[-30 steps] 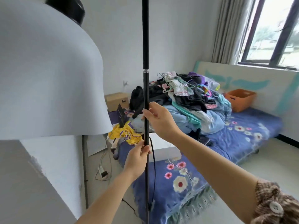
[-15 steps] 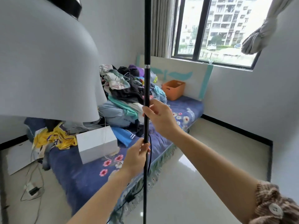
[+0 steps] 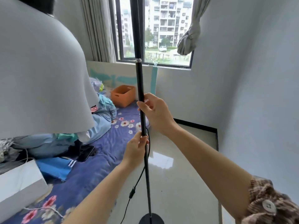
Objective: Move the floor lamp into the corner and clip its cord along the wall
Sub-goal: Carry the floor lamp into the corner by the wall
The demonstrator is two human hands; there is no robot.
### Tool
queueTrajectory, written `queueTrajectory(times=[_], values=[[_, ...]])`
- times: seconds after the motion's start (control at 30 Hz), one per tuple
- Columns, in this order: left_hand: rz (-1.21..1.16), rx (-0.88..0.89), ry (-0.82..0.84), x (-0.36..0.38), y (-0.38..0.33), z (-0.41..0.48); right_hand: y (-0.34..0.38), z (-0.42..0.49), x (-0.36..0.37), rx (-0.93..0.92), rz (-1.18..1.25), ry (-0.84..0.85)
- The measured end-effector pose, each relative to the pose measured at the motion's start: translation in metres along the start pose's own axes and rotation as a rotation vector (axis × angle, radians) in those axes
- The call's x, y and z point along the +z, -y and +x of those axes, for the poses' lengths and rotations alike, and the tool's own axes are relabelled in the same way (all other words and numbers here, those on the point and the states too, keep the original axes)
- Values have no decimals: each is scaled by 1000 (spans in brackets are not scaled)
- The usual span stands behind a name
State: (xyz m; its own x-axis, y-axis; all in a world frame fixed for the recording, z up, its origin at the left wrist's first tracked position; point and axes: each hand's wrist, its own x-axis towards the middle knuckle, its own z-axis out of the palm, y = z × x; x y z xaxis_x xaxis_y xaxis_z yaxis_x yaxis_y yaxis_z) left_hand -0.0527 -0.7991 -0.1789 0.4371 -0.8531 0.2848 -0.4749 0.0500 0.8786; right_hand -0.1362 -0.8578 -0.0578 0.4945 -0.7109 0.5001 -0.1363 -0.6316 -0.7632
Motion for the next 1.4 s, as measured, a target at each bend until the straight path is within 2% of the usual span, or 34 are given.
queueTrajectory(times=[0.17, 0.33, 0.7, 0.97, 1.4], values=[[-44, 79, 56, 76, 2, 96, -70, 70, -53, 2, -48, -74], [-53, 92, 130, 149, 11, 203, -146, 146, -99, 103, -100, -115], [-133, 133, 252, 307, 10, 394, -298, 286, -211, 158, -182, -197], [-102, 132, 270, 439, 9, 540, -432, 399, -306, 173, -147, -168], [-142, 105, 330, 595, -7, 758, -597, 580, -414, 187, -134, -187]])
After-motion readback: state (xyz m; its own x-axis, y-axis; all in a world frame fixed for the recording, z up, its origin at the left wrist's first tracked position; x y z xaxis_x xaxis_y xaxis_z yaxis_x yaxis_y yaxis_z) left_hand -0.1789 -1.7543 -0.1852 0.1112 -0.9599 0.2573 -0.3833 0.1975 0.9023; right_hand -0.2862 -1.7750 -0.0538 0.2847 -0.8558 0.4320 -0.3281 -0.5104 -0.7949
